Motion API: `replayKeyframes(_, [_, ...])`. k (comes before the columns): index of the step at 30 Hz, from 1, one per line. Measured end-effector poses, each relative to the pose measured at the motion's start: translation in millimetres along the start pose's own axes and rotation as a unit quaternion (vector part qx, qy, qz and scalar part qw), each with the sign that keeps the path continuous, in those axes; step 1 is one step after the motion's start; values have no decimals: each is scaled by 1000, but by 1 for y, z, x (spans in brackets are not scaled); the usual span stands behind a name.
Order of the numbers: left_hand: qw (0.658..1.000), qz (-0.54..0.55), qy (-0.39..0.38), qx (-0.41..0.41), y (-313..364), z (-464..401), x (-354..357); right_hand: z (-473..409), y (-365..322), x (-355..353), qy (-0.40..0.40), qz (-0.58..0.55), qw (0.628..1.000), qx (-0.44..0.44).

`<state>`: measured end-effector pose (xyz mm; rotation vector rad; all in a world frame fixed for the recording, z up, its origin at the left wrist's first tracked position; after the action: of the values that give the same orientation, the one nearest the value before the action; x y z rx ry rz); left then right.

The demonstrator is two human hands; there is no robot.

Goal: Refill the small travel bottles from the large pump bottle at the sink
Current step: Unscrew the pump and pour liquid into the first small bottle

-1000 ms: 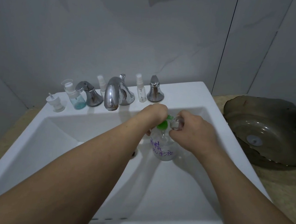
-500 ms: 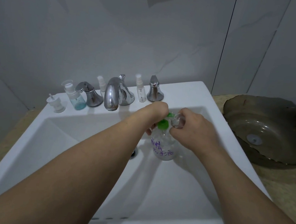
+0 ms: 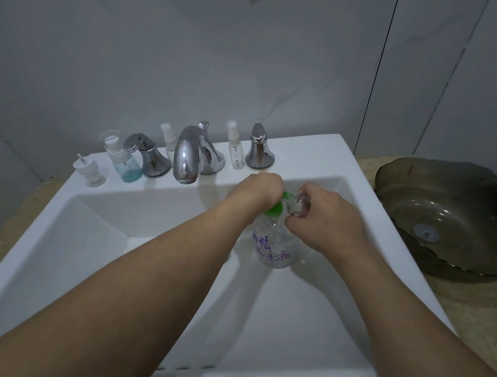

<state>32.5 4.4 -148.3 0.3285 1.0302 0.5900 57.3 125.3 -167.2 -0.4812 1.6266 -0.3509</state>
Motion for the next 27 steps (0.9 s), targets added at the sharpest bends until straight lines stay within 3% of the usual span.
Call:
replayKeyframes(10, [996,32,-66,-55,0,25,-10,3,-4,-4,25,-23,999,-10])
replayKeyframes(27, [1000,-14,13,0,1,-2,0,-1,1,1,8,-3,1000,-4])
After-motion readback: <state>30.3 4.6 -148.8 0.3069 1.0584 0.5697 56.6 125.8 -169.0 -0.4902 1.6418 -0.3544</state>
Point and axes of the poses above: each hand's wrist, its own z-axis away from the middle knuckle, its own x-axis out of the palm, y = z × x, the point moved 6 cm from there along -z, towards the middle knuckle, and after that the axes turned 4 degrees about -y, right-handed, at the moved point
